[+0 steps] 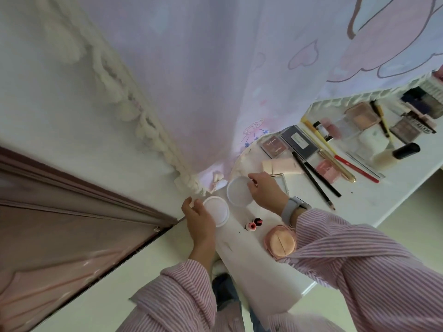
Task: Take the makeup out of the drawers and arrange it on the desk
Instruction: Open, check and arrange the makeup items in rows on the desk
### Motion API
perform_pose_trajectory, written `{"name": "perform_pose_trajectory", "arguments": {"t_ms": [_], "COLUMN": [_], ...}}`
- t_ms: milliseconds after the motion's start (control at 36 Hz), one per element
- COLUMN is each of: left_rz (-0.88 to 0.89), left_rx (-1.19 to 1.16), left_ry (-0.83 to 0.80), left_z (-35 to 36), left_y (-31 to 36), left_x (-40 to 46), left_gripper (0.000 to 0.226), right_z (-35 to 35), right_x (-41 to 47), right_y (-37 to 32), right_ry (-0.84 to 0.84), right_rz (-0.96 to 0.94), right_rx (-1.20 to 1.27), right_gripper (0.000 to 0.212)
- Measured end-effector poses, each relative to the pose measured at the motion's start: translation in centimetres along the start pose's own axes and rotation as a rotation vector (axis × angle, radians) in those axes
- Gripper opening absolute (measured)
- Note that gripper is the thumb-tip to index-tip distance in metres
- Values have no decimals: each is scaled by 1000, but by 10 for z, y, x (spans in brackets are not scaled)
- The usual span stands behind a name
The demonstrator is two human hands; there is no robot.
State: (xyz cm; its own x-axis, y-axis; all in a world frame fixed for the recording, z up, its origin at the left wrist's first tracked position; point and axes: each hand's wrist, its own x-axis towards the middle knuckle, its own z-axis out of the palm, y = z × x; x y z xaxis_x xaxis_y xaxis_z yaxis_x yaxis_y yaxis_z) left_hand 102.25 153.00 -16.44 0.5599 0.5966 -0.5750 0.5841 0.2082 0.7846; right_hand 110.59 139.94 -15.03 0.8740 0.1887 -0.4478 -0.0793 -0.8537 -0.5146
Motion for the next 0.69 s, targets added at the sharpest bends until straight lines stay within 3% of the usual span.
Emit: {"name": "perform_pose_trajectory", "arguments": {"t_ms": [111, 194, 333, 417, 528, 694], "left_rz": [-16, -5, -19, -55, -28, 77], "left_rx": [-20, -6, 28, 20, -20, 130], "left_ry": [-16, -15, -101, -180, -193, -194], "left_z": [4, 2, -3, -4, -4, -3], "left_y": [2, 2, 2, 0, 1, 4], "left_x": [-3, -8, -14, -16, -19, -22], "left_gripper": [23, 30, 21, 39, 32, 37], "right_z": [-2, -5, -14, -22, -29, -17], "right_x": [0, -2, -10, -13, -14, -3], "right_y": [2, 6, 21, 34, 42, 32], "right_ry": [23, 52, 176, 228, 80, -26], "right_rz": [-24, -90, -88, 45, 279, 370], "right_rx": [-9, -49, -35, -90, -284, -207], "right_gripper": [28, 27, 31, 27, 60, 93]}}
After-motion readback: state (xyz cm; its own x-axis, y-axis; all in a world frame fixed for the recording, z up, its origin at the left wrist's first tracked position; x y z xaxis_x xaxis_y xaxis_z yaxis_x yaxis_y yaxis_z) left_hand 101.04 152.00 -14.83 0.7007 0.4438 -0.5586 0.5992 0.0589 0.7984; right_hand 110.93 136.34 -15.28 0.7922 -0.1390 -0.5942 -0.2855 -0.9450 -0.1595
